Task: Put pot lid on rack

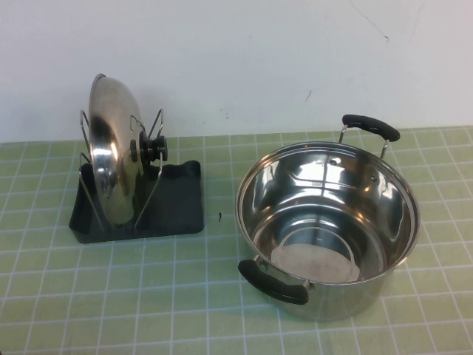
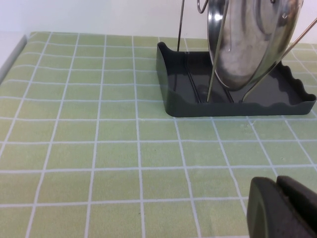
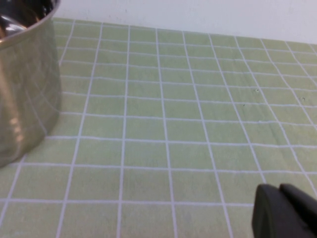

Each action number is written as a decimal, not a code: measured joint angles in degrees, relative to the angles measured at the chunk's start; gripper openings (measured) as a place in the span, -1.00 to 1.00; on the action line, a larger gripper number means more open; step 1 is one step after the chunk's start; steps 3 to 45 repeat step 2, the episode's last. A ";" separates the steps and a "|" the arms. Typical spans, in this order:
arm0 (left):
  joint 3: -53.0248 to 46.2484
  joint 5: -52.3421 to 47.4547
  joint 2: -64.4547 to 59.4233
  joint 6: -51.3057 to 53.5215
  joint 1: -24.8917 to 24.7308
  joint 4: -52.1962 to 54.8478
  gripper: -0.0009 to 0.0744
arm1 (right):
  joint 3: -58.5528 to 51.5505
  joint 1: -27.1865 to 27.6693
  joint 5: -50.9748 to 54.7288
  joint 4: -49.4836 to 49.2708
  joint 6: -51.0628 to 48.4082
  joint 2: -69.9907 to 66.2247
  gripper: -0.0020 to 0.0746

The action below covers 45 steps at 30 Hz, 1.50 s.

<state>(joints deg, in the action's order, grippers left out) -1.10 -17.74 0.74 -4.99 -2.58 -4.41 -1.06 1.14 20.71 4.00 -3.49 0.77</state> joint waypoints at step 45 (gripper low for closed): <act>0.00 0.00 0.00 0.00 0.00 0.00 -0.98 | 0.00 0.00 0.00 0.00 0.04 0.00 -0.95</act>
